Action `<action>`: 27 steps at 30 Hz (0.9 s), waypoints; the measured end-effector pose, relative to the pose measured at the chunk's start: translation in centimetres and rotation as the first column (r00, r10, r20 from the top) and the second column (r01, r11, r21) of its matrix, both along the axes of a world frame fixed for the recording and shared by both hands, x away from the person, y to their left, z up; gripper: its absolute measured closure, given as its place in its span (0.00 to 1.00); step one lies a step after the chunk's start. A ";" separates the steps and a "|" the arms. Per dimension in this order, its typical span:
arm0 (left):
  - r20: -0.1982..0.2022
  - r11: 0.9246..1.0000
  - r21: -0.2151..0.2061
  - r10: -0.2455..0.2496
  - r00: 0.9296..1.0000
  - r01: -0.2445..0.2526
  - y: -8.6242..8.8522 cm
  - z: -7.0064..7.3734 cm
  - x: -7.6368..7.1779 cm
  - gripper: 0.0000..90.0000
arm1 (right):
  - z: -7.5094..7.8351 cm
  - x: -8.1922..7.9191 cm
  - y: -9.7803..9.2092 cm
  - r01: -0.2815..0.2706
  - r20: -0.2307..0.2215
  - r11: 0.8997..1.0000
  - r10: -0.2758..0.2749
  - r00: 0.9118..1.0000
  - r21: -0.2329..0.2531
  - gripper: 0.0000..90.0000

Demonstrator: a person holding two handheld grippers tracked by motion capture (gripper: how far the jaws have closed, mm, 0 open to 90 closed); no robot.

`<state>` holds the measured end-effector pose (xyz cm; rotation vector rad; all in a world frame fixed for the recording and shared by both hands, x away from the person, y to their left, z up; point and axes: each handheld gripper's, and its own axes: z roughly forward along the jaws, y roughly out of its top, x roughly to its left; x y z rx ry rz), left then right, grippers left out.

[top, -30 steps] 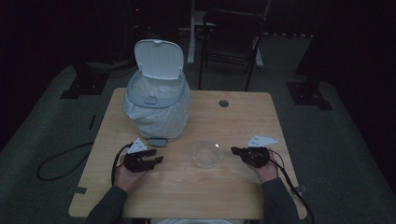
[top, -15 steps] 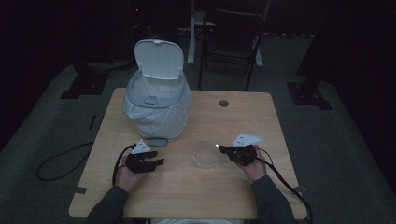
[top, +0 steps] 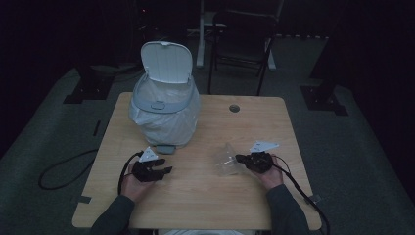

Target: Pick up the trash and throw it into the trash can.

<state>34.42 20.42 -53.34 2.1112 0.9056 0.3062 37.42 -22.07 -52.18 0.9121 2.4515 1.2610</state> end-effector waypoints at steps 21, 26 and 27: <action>0.009 1.000 0.004 0.000 1.000 0.000 0.0 0.1 -0.1 0.56 | 6.3 -3.7 -0.2 -0.048 0.063 0.987 0.039 0.997 0.152 0.70; 0.010 1.000 0.002 0.000 1.000 0.000 -0.1 0.1 -0.1 0.56 | 5.4 -3.5 0.6 -0.072 0.023 0.992 0.070 0.997 0.100 0.71; 0.011 1.000 0.003 0.001 1.000 -0.001 -0.1 0.1 -0.2 0.56 | 5.2 -3.5 0.7 -0.076 0.019 0.993 0.074 0.997 0.093 0.73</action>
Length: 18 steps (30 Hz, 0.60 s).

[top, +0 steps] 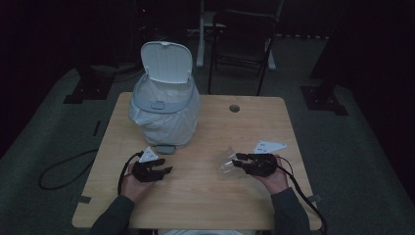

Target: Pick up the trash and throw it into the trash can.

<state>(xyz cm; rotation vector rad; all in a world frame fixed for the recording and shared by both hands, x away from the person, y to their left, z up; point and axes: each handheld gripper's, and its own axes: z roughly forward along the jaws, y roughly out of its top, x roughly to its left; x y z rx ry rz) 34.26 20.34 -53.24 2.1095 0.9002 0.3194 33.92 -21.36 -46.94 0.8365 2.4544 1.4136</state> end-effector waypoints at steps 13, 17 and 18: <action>-0.001 1.000 0.017 0.003 1.000 -0.003 0.0 -0.1 0.1 0.56 | -1.4 0.9 2.0 -0.015 0.018 0.994 0.017 1.000 -0.108 0.92; -0.012 1.000 0.018 0.003 1.000 -0.002 -0.1 -0.3 0.2 0.56 | -1.4 1.0 1.9 -0.001 0.037 0.995 0.005 0.999 -0.102 0.92; -0.013 1.000 0.020 0.001 1.000 -0.001 -0.1 -0.3 0.2 0.56 | -1.4 1.1 1.9 0.000 0.039 0.995 0.004 0.999 -0.102 0.92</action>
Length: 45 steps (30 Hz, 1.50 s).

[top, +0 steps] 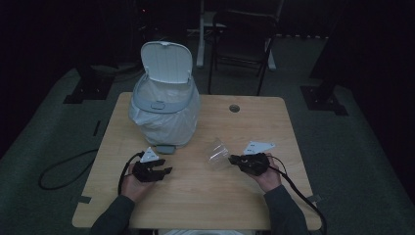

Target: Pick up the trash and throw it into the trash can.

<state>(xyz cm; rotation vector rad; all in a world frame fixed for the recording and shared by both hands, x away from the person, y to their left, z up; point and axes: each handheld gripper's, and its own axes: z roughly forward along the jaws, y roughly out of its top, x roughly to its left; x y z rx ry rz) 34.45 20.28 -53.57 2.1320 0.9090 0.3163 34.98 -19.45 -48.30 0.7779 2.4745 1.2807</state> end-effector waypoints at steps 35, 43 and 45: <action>-0.016 1.000 -0.008 -0.019 1.000 0.019 -0.3 -0.7 0.1 0.50 | 4.2 1.6 -1.7 0.039 0.094 0.996 -0.047 0.995 0.085 0.93; -0.010 0.999 -0.008 -0.033 0.999 0.033 -0.4 -0.8 0.1 0.47 | 5.3 2.2 -1.7 0.039 0.111 0.995 -0.050 0.993 0.094 0.93; -0.006 0.999 -0.004 -0.034 0.999 0.034 -0.5 -0.8 0.0 0.46 | 5.6 2.2 -1.6 0.041 0.115 0.994 -0.052 0.992 0.097 0.93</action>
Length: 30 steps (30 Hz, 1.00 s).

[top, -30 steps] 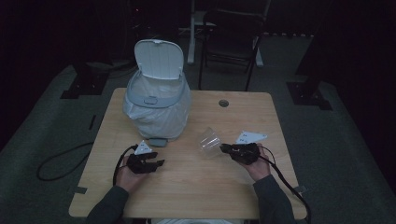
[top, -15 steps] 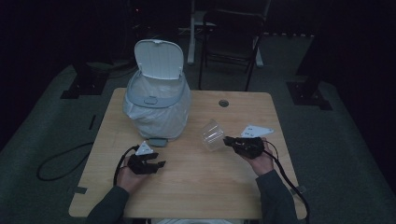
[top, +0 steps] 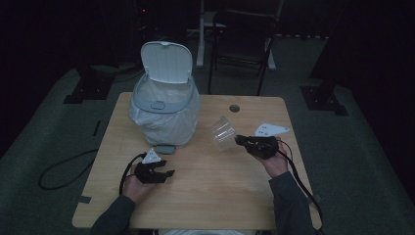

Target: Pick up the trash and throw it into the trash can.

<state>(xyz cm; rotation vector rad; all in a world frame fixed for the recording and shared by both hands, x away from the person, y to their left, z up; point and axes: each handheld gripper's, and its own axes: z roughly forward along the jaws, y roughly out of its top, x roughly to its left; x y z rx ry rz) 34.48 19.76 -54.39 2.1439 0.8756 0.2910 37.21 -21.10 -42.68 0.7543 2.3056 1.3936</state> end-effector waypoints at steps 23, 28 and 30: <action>0.046 0.997 0.071 -0.023 0.999 0.020 -0.9 -0.1 -0.5 0.38 | 3.8 1.8 0.7 -0.003 0.070 1.000 0.005 0.998 -0.026 0.93; 0.044 0.997 0.074 -0.024 0.999 0.020 -0.9 0.0 -0.5 0.37 | 4.4 2.1 0.9 -0.003 0.077 1.000 0.005 0.997 -0.029 0.92; 0.044 0.997 0.072 -0.023 0.999 0.020 -1.0 -0.1 -0.5 0.37 | 4.7 2.3 1.0 -0.003 0.081 1.000 0.006 0.997 -0.031 0.93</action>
